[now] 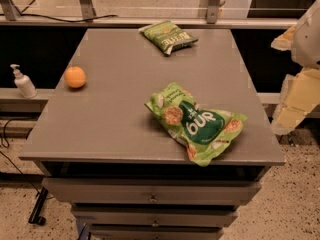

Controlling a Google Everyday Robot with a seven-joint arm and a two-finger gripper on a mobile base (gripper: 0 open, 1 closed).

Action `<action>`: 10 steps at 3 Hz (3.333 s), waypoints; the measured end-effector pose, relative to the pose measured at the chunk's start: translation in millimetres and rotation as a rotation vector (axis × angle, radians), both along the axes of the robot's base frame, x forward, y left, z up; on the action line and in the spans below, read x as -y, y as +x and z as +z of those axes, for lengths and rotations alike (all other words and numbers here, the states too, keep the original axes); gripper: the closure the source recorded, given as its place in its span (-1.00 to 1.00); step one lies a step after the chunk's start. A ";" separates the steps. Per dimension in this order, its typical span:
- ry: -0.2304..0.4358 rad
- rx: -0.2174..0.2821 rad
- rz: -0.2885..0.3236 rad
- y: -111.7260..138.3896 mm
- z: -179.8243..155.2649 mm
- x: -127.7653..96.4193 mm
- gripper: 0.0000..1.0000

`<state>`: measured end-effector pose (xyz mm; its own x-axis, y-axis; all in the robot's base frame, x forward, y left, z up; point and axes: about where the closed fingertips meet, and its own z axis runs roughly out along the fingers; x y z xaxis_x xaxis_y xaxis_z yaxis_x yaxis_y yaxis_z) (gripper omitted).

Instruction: Move green rice chip bag near green jalapeno chip bag

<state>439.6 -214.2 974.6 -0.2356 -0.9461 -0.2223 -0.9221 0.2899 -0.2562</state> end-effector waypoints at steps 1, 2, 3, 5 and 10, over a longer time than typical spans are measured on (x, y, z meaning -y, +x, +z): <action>0.056 -0.006 -0.035 12.2 -15.8 -19.9 -1.00; 0.139 -0.039 -0.067 37.3 -36.4 -54.0 -1.00; 0.220 -0.089 -0.101 64.5 -61.4 -87.3 -1.00; 0.335 -0.169 -0.159 99.0 -118.8 -126.6 -0.66; 0.388 0.019 -0.111 135.7 -19.6 -104.2 1.00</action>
Offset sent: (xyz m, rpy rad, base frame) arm 0.0717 0.0963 -0.0654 0.2470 0.0959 -0.1129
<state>575.3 -110.0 955.0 -0.3243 -0.7601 -0.5631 -0.8758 0.4662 -0.1249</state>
